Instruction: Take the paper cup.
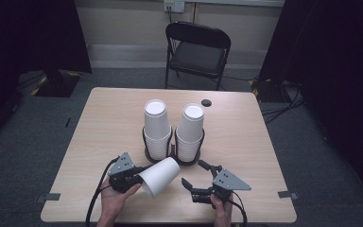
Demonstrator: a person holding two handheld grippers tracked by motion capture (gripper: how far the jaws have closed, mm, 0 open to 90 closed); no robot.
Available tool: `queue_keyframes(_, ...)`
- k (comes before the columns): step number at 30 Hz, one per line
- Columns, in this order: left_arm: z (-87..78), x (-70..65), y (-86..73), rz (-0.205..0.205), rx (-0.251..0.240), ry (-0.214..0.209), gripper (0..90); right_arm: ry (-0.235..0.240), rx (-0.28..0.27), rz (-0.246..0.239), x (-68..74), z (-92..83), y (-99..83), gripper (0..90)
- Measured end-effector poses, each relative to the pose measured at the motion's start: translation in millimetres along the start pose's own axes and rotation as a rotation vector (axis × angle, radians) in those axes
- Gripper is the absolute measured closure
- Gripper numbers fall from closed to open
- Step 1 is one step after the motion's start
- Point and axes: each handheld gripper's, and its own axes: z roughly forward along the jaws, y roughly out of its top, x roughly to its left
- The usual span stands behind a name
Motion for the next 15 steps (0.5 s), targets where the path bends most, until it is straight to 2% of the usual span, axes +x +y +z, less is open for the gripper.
queue_keyframes(1, -0.1, 1.2, 1.2, -0.001, 0.014, -0.004, 86.5, -0.007, 0.01, -0.015, 1.1, 0.2, -0.2, 15.1)
queue_keyframes(2, 0.5, 2.4, 2.7, -0.004, 0.039, -0.015, 86.5, -0.005, 0.031, -0.063, 4.3, 0.9, -1.4, 15.3)
queue_keyframes(3, 0.5, 2.4, 2.7, -0.004, 0.039, -0.015, 86.5, -0.005, 0.031, -0.063, 4.3, 0.9, -1.4, 15.3)
queue_keyframes(5, 2.4, 3.4, 5.6, -0.007, 0.08, -0.038, 86.5, -0.002, 0.058, -0.107, 8.8, 2.2, -3.7, 15.3)
queue_keyframes(6, 2.4, 3.4, 5.6, -0.007, 0.08, -0.038, 86.6, -0.002, 0.058, -0.107, 8.8, 2.2, -3.7, 15.3)
queue_keyframes(7, 3.9, 3.1, 8.2, -0.007, 0.118, -0.034, 86.6, 0.003, 0.069, -0.116, 10.7, 2.8, -4.4, 15.3)
queue_keyframes(9, 5.6, 2.8, 13.2, -0.003, 0.159, -0.036, 86.6, 0.024, 0.084, -0.153, 15.6, 5.5, -6.3, 14.8)
queue_keyframes(10, 5.6, 2.8, 13.2, -0.003, 0.159, -0.036, 86.6, 0.024, 0.084, -0.153, 15.6, 5.5, -6.3, 14.8)
queue_keyframes(11, 7.8, 1.6, 17.0, -0.004, 0.19, -0.046, 86.6, 0.038, 0.092, -0.178, 17.5, 7.4, -6.9, 14.2)
queue_keyframes(15, 10.7, 2.0, 22.5, -0.015, 0.231, -0.061, 86.6, 0.024, 0.108, -0.216, 20.9, 10.7, -8.5, 12.6)
